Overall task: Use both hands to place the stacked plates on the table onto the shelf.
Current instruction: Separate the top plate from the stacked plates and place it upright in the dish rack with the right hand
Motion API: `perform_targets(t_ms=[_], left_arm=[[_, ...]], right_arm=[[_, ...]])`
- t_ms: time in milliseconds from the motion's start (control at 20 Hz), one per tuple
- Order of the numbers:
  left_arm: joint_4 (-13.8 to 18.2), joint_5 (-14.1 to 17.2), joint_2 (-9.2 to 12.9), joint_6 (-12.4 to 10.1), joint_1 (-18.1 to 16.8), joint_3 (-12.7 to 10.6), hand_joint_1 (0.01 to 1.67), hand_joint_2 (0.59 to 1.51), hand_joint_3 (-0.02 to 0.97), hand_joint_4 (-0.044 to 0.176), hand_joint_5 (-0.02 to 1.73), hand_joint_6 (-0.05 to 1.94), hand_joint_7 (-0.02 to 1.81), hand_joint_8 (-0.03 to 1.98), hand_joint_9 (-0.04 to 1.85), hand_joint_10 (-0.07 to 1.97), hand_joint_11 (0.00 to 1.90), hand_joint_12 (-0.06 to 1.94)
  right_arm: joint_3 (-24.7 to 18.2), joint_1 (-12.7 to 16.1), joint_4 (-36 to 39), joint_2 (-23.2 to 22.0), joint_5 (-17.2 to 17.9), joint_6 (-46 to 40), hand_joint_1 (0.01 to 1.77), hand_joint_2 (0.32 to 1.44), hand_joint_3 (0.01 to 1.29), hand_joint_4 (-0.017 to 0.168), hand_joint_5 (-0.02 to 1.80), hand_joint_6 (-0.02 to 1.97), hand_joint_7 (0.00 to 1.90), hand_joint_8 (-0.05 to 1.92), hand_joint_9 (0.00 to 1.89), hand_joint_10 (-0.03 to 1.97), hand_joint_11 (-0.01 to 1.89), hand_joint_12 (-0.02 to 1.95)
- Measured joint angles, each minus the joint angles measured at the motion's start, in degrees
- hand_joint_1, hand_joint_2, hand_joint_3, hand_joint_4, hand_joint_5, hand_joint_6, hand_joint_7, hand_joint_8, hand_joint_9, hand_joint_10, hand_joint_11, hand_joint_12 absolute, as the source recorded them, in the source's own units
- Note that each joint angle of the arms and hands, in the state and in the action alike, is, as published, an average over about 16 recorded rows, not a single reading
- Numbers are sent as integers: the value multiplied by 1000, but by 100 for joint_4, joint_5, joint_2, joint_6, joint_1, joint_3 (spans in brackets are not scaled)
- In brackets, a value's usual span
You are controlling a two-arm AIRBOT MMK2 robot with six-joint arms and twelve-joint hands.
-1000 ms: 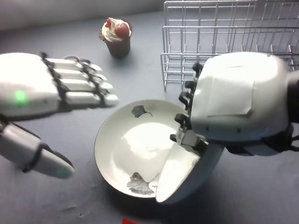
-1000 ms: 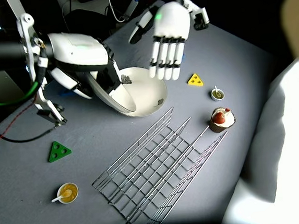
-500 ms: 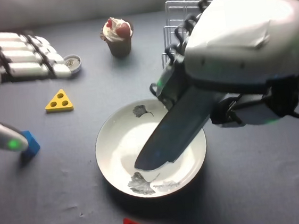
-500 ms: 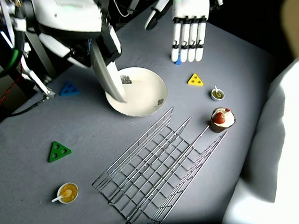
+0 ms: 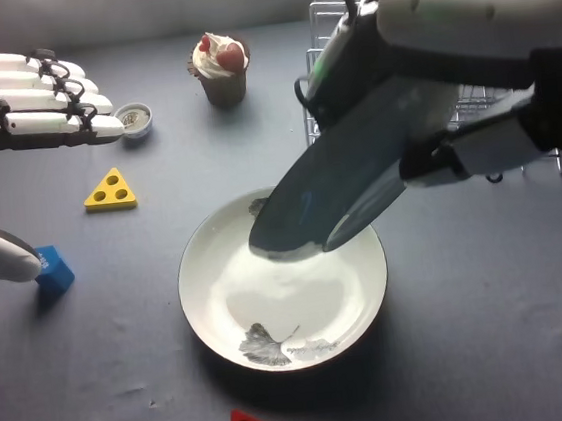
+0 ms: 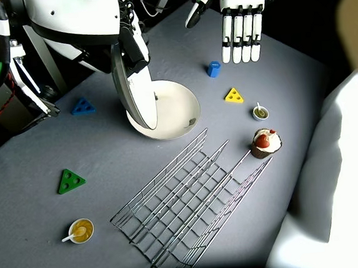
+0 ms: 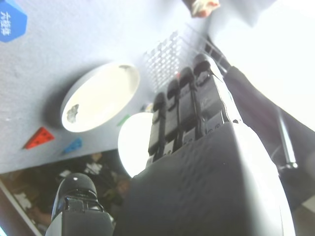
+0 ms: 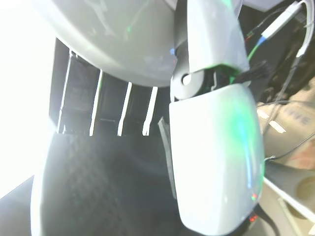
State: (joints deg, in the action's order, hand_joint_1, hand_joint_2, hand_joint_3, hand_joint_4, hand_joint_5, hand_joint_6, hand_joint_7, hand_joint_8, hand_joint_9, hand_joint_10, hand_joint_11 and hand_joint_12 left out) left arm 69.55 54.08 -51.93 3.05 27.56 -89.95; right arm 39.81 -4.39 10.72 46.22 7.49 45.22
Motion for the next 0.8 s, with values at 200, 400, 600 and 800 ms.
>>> perform_targets(t_ms=[200,400,600,800], left_arm=[[-15,144,-63,58,6,-115,14,979,9,2,123,5,137,0,129,5,145,18],[-13,263,-123,107,7,-260,14,980,9,2,124,5,139,0,132,5,146,18],[-5,333,-150,115,1,-349,14,981,9,2,123,4,140,0,134,6,147,18],[38,376,-156,114,-5,-399,15,981,9,2,123,4,139,0,134,6,149,17]], right_arm=[[117,64,-191,-20,75,2,1468,904,12,-4,950,978,1072,516,1154,664,1023,1328],[235,93,-213,-19,183,-1,1468,904,12,-4,944,1004,1059,534,1140,677,1014,1343],[331,101,-135,-10,337,75,1468,904,12,-4,942,1012,1064,524,1138,669,1011,1345],[411,89,-60,5,530,253,1468,904,12,-4,948,1006,1076,502,1143,653,1010,1342]])
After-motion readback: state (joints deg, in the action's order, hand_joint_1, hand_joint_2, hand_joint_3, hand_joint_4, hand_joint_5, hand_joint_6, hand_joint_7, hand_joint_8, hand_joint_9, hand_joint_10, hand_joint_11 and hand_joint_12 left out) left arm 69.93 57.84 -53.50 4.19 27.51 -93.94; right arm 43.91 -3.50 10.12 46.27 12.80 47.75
